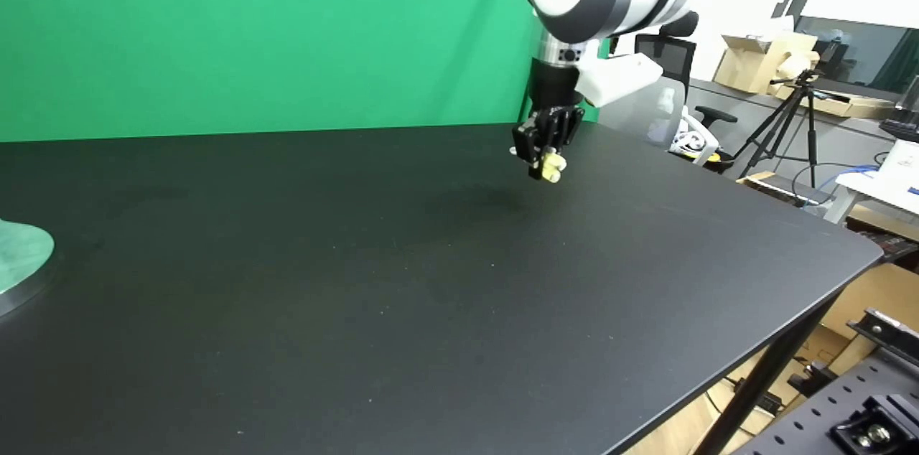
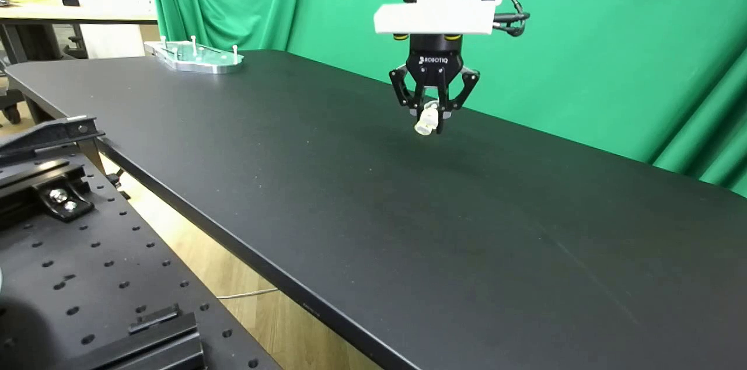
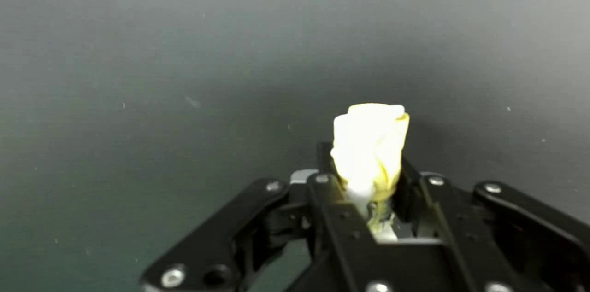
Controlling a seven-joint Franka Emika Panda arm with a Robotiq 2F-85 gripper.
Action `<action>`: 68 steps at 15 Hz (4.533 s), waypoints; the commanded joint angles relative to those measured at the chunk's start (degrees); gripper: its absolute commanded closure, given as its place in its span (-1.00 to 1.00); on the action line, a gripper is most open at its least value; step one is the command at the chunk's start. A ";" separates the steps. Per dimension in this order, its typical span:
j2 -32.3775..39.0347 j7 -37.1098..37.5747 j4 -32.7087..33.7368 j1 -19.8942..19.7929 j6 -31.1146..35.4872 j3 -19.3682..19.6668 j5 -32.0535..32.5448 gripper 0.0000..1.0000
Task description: Move the white object to the left
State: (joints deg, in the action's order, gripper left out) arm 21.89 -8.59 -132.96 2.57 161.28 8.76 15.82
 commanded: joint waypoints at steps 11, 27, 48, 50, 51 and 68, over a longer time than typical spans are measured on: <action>3.58 -8.37 8.76 -0.49 -5.35 -13.63 -5.43 -0.09; 4.65 -28.41 15.85 -5.66 -22.60 -13.83 -3.16 -1.00; 14.88 -29.30 25.34 -3.75 -24.44 -13.99 -4.52 -0.05; 15.28 -29.01 25.81 -3.97 -24.60 -14.41 -5.74 0.23; 15.33 -28.78 25.96 -4.05 -24.58 -14.59 -6.30 0.38; 8.44 -6.29 18.39 2.22 -25.69 -13.82 -8.72 0.85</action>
State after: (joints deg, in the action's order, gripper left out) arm 34.74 -25.53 -109.94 1.49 136.89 -6.09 7.01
